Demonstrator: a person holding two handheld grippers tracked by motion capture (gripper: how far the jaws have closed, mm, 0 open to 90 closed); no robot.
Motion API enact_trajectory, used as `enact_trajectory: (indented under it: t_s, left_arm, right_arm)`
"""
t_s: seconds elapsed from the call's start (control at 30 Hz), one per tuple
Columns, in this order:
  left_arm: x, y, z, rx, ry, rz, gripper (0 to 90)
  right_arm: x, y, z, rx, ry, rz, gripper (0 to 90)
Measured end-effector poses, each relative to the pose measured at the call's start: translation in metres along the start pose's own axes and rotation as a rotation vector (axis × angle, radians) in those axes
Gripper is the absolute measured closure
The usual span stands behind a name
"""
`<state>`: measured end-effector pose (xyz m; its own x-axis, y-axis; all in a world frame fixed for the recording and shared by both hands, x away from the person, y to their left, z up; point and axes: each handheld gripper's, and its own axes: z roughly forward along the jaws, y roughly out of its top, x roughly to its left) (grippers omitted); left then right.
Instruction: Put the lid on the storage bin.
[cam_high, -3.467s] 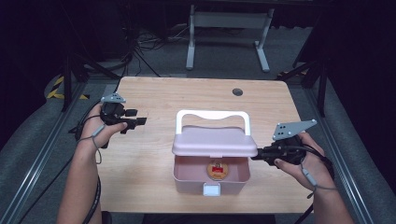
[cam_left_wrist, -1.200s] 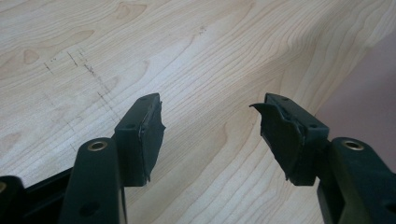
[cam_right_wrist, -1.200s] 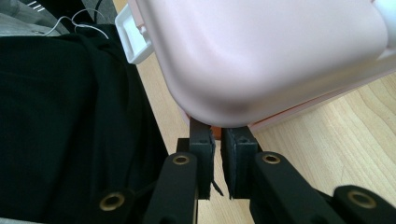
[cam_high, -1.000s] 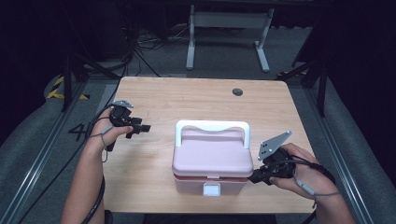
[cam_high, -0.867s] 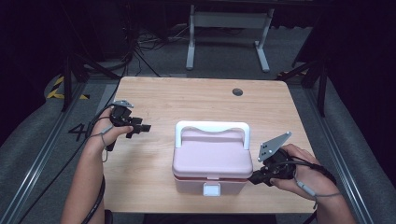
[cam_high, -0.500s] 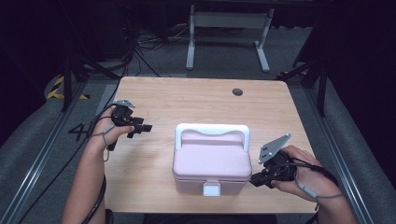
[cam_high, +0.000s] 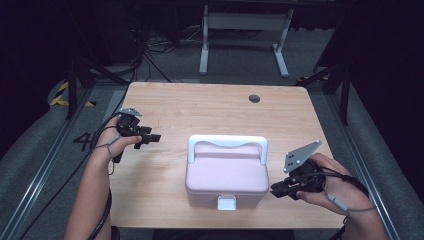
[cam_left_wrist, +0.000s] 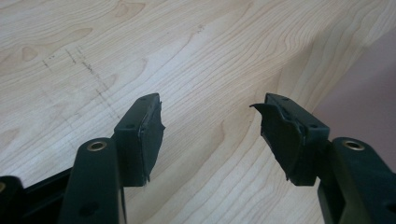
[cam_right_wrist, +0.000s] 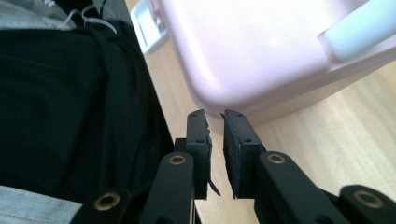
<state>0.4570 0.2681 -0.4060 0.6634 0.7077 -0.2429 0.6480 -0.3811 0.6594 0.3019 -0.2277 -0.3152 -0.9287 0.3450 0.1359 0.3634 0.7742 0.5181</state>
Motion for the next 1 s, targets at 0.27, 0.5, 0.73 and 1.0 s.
enact_trajectory:
  t_s: [0.27, 0.5, 0.73, 1.0]
  left_arm:
    - [0.0, -0.012, -0.013, -0.012, 0.024, -0.02, 38.9]
    - [0.001, -0.024, -0.023, -0.016, 0.045, -0.041, 38.7]
    - [0.002, -0.033, -0.029, -0.015, 0.063, -0.062, 38.3]
    - [0.003, -0.039, -0.03, -0.011, 0.076, -0.071, 37.9]
  right_arm:
    - [-0.017, 0.0, -0.017, -0.143, -0.071, 0.01, 65.5]
    - [-0.038, 0.002, -0.021, -0.245, -0.116, 0.062, 56.7]
    - [-0.071, -0.002, -0.017, -0.297, -0.169, 0.118, 51.8]
    - [-0.105, -0.01, -0.009, -0.347, -0.234, 0.189, 46.0]
